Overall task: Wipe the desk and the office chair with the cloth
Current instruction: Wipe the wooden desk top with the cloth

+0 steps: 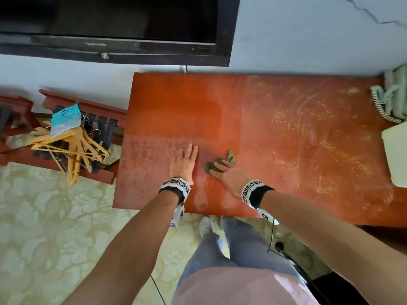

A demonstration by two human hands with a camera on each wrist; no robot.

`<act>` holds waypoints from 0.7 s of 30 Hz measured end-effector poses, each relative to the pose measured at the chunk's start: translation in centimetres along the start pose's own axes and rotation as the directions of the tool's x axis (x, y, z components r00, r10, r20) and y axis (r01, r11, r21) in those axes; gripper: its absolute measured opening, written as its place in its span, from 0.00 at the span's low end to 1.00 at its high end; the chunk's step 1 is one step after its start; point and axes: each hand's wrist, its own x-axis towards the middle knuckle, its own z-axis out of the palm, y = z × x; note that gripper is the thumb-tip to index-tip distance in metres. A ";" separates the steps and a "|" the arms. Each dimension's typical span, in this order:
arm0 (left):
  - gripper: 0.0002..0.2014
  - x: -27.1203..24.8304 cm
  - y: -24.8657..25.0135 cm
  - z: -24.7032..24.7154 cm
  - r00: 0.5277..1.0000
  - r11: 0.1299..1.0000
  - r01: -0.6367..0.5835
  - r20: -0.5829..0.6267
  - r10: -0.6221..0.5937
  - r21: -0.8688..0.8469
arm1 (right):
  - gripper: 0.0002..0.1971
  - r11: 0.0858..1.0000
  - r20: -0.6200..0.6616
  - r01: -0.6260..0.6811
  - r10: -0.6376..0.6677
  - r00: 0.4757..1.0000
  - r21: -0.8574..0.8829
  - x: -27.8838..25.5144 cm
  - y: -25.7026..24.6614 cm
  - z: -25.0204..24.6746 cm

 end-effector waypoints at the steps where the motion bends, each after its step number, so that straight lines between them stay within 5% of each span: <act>1: 0.69 -0.7 0.1 0.4 1.000 1.000 -0.016 -0.020 0.016 -0.011 | 0.39 1.000 0.008 0.003 -0.003 1.000 0.005 -0.7 -0.9 0.5; 9: 0.73 -5.4 -1.0 5.3 0.992 0.992 -0.121 0.041 0.122 -0.033 | 0.41 0.998 0.034 0.056 -0.055 0.998 -0.013 -6.3 -7.0 4.9; 21: 0.68 -7.7 -1.7 7.8 0.987 0.984 -0.159 0.052 0.155 0.080 | 0.41 0.997 0.047 0.068 -0.067 0.997 -0.020 -10.5 -10.2 8.4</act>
